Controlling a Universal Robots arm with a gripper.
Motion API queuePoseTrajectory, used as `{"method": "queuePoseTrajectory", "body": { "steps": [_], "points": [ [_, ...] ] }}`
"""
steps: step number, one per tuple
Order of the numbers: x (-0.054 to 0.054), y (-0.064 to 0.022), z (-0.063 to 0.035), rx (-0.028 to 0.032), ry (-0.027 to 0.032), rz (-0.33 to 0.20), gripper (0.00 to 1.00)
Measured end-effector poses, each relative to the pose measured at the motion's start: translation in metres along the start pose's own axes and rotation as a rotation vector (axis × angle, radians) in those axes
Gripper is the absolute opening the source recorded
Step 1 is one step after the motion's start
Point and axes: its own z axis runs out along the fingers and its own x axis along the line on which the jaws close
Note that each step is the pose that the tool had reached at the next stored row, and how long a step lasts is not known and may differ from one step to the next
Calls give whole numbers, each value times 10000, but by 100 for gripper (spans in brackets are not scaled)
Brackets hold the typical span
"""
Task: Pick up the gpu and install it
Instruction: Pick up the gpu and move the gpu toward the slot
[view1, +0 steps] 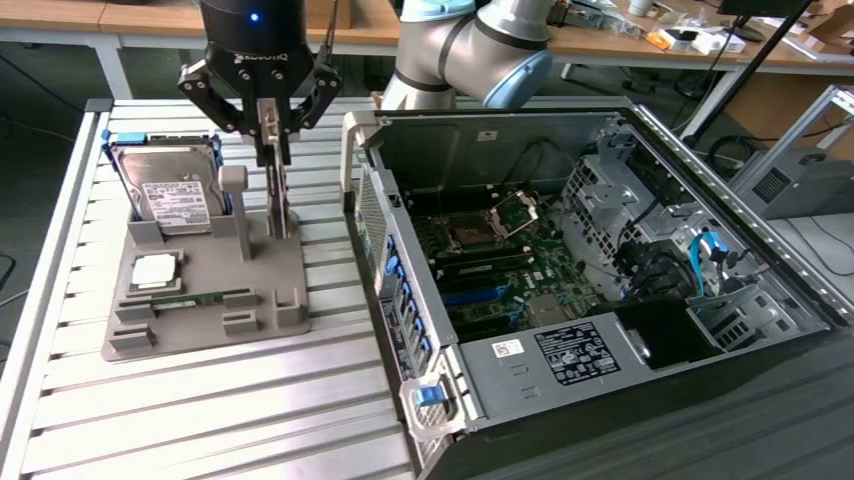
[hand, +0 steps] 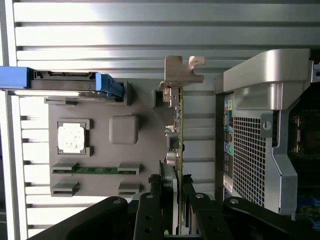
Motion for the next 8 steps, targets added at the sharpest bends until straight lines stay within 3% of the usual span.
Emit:
{"method": "queuePoseTrajectory", "body": {
  "steps": [8],
  "points": [
    [-1, 0, -32, -2, 0, 0, 27]
  ]
}}
